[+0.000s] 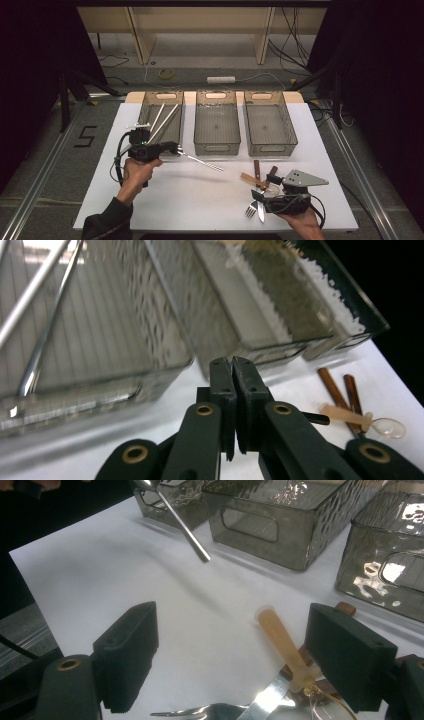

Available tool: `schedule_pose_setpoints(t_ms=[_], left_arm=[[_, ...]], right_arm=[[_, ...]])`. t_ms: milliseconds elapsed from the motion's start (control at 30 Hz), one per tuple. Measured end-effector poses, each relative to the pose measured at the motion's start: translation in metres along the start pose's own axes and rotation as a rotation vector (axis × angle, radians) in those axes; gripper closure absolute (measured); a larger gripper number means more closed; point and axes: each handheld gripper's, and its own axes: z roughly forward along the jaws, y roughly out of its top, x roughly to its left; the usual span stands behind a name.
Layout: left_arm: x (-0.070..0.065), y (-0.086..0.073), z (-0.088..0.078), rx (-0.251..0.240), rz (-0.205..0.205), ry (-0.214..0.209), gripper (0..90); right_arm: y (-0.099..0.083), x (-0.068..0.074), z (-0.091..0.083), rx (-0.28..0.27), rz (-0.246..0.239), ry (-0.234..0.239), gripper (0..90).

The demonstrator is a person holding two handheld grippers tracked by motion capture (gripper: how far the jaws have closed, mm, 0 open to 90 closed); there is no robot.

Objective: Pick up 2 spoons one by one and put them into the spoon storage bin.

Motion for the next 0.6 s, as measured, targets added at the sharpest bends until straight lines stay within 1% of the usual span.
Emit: schedule_pose_setpoints(t_ms=[133, 267, 333, 433, 500, 600], left_arm=[[-0.011, 0.02, -0.003, -0.02, 0.039, -0.012, 87.8], [-0.022, 0.039, -0.002, -0.019, 0.086, -0.017, 87.8], [-0.026, 0.048, -0.001, -0.027, 0.094, -0.023, 87.8], [-0.03, 0.063, 0.003, -0.029, 0.115, -0.012, 87.8], [-0.032, 0.07, 0.006, -0.034, 0.117, -0.008, 87.8], [-0.033, 0.08, 0.011, -0.035, 0.132, -0.002, 87.7]], right_arm=[[0.0, 0.0, 0.0, 0.001, 0.001, 0.002, 22.6], [0.0, 0.0, -0.001, 0.001, 0.001, 0.005, 22.6], [0.0, 0.0, -0.001, 0.0, 0.002, 0.005, 22.6], [0.001, 0.0, -0.001, 0.0, 0.001, 0.007, 22.6], [0.001, 0.0, -0.001, 0.003, -0.001, 0.009, 22.6], [0.001, 0.0, -0.001, -0.001, 0.001, 0.008, 22.6]])
